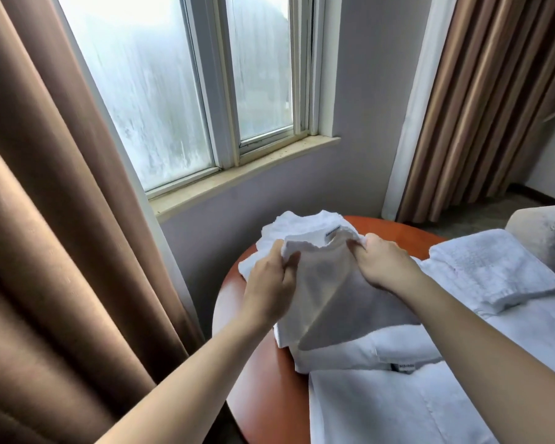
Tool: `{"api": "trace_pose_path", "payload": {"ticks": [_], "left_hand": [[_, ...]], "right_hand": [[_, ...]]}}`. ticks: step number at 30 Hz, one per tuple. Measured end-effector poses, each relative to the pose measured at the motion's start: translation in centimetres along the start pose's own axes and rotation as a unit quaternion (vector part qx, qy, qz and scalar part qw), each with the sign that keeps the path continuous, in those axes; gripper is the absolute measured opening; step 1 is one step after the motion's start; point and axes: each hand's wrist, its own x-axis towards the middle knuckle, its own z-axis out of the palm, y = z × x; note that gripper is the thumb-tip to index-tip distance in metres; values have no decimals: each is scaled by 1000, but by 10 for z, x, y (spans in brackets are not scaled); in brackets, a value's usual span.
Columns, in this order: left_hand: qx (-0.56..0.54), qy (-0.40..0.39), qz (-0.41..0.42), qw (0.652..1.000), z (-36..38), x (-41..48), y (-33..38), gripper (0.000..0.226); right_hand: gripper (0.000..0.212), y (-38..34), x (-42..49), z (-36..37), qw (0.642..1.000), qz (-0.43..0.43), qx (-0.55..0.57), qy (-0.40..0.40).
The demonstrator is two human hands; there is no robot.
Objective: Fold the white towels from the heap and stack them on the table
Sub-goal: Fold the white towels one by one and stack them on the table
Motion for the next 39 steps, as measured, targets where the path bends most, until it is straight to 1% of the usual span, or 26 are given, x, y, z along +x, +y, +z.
{"api": "trace_pose_path", "payload": {"ticks": [1, 3, 5, 6, 7, 9, 11, 12, 14, 15, 17, 19, 20, 22, 24, 25, 26, 27, 28, 29, 30, 31, 33, 36, 37, 39], "left_hand": [[15, -5, -24, 1000, 1, -1, -1, 22], [39, -5, -70, 997, 4, -1, -3, 24], [39, -4, -81, 996, 10, 0, -10, 24], [18, -5, -70, 997, 12, 0, -13, 24], [-6, -4, -52, 999, 15, 0, -15, 24], [-35, -6, -13, 999, 19, -1, -16, 26], [-65, -1, 7, 998, 22, -5, -9, 25], [-86, -2, 9, 996, 23, -7, -3, 24], [-145, -28, -4, 989, 24, -10, 2, 25], [-179, -57, -5, 982, 23, -11, 3, 32], [-230, -124, 24, 965, 22, -14, -3, 61], [-218, -160, 38, 962, 22, -14, -11, 82], [-185, -151, 39, 970, 23, -13, -13, 83], [-119, -66, 33, 990, 29, -9, -16, 62], [-159, 18, -12, 987, 29, -2, -18, 35], [-221, 36, -46, 974, 27, 2, -17, 28], [-282, 43, -78, 955, 23, 5, -16, 26], [-335, 46, -94, 937, 18, 9, -15, 24], [-370, 49, -97, 923, 12, 12, -11, 22], [-400, 50, -99, 910, 6, 16, -9, 23], [-425, 51, -105, 898, -1, 18, -5, 21], [-445, 48, -112, 887, -7, 22, -1, 14], [-454, 32, -124, 882, -16, 27, 2, 21], [-457, 39, -147, 876, -28, 39, -4, 23], [-462, 39, -150, 873, -32, 44, -10, 31], [-455, 0, -137, 880, -39, 47, -18, 66]], "right_hand": [[37, 2, 2, 0, 999, 7, -25, -25], [31, 6, 4, -3, 995, 22, -8, -94], [24, 8, 2, -3, 974, 41, 151, -163], [20, 8, 1, 0, 944, 63, 267, -186], [20, 8, 1, 3, 896, 92, 387, -200], [25, 4, 0, 9, 776, 149, 575, -215], [21, -8, -1, 11, 672, 195, 681, -213], [22, -14, -2, 9, 639, 212, 713, -196], [27, -25, -3, 7, 586, 226, 764, -149], [28, -29, -4, 7, 565, 222, 784, -132], [30, -36, -5, 5, 534, 202, 812, -117], [31, -40, -5, 5, 523, 177, 826, -111], [31, -40, -5, 4, 524, 169, 827, -111], [27, -41, -5, 2, 532, 156, 824, -118], [17, -38, -5, 1, 552, 131, 814, -125], [14, -33, -2, 3, 591, 105, 791, -117], [21, -24, 3, 8, 666, 74, 736, -95], [36, -15, 5, 12, 754, 43, 651, -76], [53, -7, 7, 18, 821, 10, 566, -77], [66, -2, 6, 23, 855, -16, 506, -112], [75, 2, 5, 30, 865, -27, 475, -158], [76, 4, 2, 36, 871, -34, 452, -191], [60, 1, -5, 43, 885, -46, 422, -192], [33, -8, -10, 44, 877, -68, 444, -171], [31, -13, -12, 42, 869, -78, 458, -169], [31, -25, -14, 36, 850, -92, 498, -144]]}}
